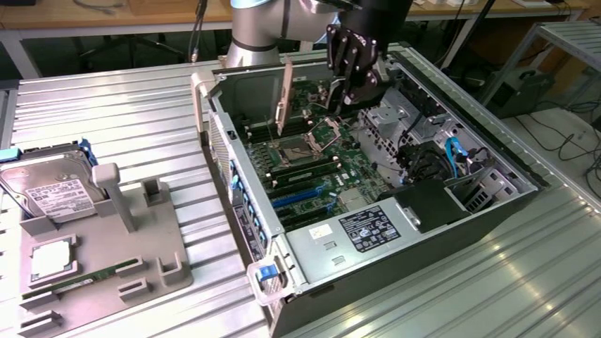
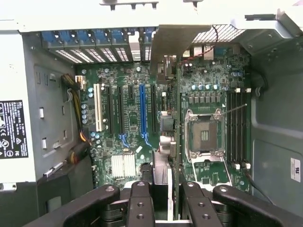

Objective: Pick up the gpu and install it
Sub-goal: 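Insert the gpu into the slot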

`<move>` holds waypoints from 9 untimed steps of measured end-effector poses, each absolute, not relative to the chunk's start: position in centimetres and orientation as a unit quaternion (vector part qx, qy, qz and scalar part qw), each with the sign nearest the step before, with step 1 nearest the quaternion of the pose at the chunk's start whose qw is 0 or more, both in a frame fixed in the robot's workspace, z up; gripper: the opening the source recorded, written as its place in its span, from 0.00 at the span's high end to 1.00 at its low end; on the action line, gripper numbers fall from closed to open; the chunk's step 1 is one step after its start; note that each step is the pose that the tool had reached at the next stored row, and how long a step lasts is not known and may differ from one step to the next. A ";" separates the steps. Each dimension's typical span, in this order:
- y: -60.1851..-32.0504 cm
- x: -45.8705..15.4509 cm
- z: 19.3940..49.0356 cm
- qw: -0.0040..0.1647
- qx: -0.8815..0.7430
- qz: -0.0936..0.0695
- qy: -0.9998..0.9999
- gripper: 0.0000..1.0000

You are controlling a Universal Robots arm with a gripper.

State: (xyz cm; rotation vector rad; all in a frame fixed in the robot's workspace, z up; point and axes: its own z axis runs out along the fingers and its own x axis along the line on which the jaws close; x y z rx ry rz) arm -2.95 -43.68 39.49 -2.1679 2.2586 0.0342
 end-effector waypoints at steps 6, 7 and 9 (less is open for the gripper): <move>-43.7 -3.5 39.0 0.009 -0.695 0.015 0.719 0.72; -43.7 -3.4 39.0 0.010 -0.695 0.015 0.719 0.72; -43.9 -3.4 38.8 0.010 -0.695 0.016 0.719 0.72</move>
